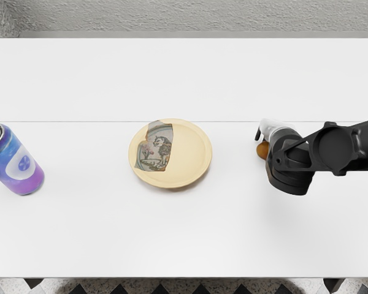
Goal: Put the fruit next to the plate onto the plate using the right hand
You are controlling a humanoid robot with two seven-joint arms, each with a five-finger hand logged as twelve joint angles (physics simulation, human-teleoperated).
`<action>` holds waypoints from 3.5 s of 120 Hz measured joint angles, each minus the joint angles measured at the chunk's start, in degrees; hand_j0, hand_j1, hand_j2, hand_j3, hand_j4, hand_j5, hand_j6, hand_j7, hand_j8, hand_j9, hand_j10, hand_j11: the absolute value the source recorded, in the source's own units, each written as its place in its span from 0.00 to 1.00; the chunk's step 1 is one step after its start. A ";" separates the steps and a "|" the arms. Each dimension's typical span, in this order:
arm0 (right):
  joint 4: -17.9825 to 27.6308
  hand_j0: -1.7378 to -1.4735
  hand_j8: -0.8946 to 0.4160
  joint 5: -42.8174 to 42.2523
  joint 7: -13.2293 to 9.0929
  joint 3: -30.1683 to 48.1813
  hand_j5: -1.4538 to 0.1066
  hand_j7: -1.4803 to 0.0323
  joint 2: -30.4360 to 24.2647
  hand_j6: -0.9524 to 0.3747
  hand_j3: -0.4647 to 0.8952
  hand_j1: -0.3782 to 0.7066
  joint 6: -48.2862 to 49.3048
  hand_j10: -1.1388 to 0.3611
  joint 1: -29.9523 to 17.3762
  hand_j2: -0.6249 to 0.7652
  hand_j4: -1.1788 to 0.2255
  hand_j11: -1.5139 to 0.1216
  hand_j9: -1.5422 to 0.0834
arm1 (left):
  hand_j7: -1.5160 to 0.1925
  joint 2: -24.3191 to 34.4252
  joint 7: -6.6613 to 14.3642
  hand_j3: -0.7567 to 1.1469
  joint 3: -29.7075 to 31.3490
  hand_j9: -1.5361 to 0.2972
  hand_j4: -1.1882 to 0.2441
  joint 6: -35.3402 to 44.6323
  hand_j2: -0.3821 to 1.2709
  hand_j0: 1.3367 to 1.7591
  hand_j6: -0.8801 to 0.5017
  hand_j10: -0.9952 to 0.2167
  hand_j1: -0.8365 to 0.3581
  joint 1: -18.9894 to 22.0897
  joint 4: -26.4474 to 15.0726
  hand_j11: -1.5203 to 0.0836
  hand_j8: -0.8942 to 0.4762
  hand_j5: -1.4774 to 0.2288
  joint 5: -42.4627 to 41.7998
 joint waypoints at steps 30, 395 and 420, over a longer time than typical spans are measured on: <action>0.01 0.30 0.31 0.24 -0.03 -0.04 0.53 0.56 0.32 0.35 0.34 0.55 -0.01 0.44 0.67 0.43 0.49 0.54 0.56 | 0.89 0.00 0.00 0.40 0.00 0.84 0.83 0.00 0.23 0.76 0.64 0.82 0.99 0.00 0.00 0.95 0.65 0.87 0.00; 4.78 0.30 0.28 28.16 0.01 7.31 0.38 0.41 11.35 0.33 0.34 0.64 0.03 0.33 32.24 0.64 0.38 0.39 0.41 | 0.89 0.00 0.00 0.40 -0.06 0.84 0.83 0.00 0.23 0.76 0.64 0.82 0.99 0.46 0.00 0.95 0.65 0.87 0.00; 3.36 0.30 0.28 27.52 0.03 9.69 0.38 0.41 11.35 0.33 0.34 0.64 0.05 0.33 30.18 0.64 0.38 0.39 0.41 | 0.89 0.00 0.00 0.40 -0.08 0.84 0.83 0.00 0.23 0.76 0.64 0.82 0.99 0.46 0.00 0.95 0.65 0.87 0.00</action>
